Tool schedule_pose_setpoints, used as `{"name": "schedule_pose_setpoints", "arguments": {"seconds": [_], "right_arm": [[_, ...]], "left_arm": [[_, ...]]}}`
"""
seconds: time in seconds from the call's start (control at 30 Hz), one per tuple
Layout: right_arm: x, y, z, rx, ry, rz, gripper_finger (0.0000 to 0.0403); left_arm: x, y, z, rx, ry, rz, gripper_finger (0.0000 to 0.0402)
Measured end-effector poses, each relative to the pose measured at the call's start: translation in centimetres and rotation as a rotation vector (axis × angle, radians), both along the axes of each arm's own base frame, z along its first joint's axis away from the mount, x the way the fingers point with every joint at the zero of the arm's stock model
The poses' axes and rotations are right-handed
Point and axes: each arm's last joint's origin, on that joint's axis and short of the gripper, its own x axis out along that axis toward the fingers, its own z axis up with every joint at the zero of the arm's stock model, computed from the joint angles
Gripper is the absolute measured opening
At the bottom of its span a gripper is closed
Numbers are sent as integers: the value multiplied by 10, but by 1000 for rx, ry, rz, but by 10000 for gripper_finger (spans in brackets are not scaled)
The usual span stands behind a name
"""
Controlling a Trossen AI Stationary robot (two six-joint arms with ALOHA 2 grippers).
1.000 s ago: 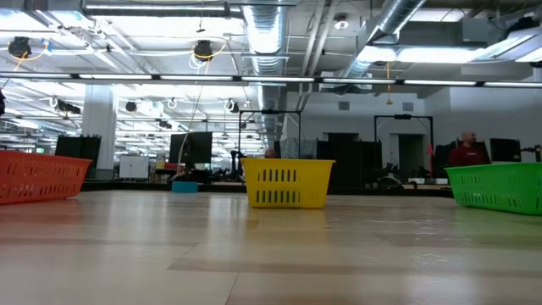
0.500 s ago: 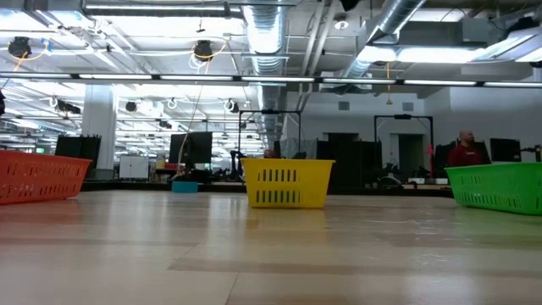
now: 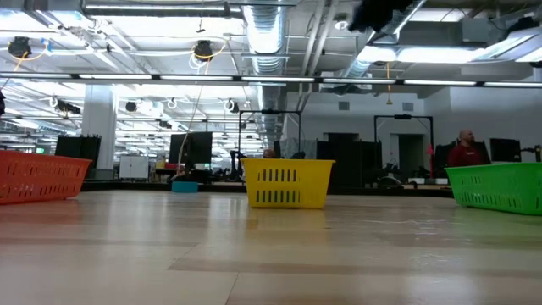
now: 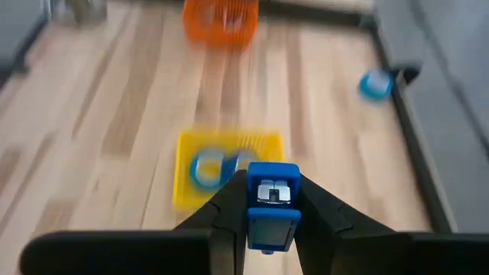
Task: Pick and place Stapler, Stapler remover, tape
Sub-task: Put the blue stapler into the green basket
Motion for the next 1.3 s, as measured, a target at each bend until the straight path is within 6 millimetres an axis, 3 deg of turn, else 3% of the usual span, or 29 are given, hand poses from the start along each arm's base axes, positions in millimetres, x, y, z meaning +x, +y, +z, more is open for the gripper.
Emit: {"name": "schedule_pose_setpoints", "arguments": {"seconds": [0.33, 1.3], "right_arm": [[-30, 2, -19, 32, 335, -11, 67], [-81, 5, -117, 160, 692, -179, 67]], "left_arm": [[0, 0, 0, 1, 0, -1, 195], [0, 0, 0, 0, 0, 2, 195]]}}
